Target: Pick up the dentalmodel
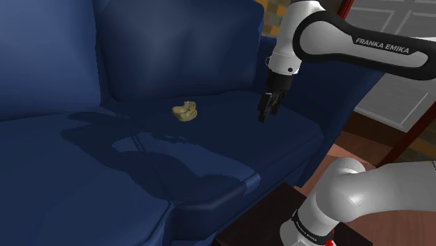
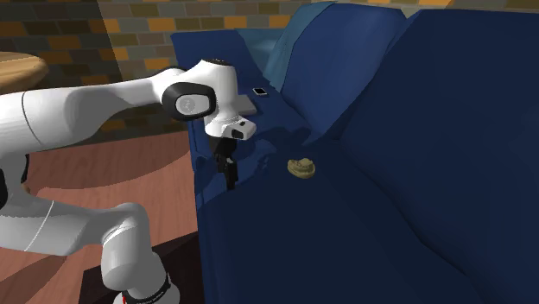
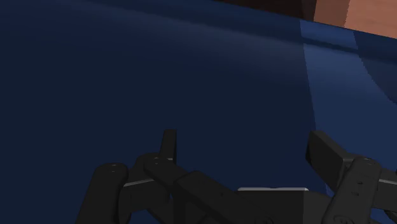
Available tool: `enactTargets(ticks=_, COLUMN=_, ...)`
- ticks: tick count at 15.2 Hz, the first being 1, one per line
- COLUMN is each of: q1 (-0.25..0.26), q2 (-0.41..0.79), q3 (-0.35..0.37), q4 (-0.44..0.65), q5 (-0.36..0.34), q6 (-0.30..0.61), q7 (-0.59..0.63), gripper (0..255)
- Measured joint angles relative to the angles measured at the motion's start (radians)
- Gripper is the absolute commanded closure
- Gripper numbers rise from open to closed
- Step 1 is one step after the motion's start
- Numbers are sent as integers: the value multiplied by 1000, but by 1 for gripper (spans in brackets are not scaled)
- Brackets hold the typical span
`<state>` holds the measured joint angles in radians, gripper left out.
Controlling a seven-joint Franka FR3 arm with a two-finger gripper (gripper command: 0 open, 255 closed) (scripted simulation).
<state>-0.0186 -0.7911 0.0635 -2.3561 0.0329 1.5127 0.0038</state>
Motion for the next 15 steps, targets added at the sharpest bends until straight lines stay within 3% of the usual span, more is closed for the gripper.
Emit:
enactTargets(ticks=6, q1=15, q2=147, q3=-16, q4=64, q5=-15, q6=99, q7=-74, gripper=0)
enactTargets(ticks=15, q1=47, q2=465, q3=-39, q4=269, q5=-29, q6=253, q7=-240, gripper=0)
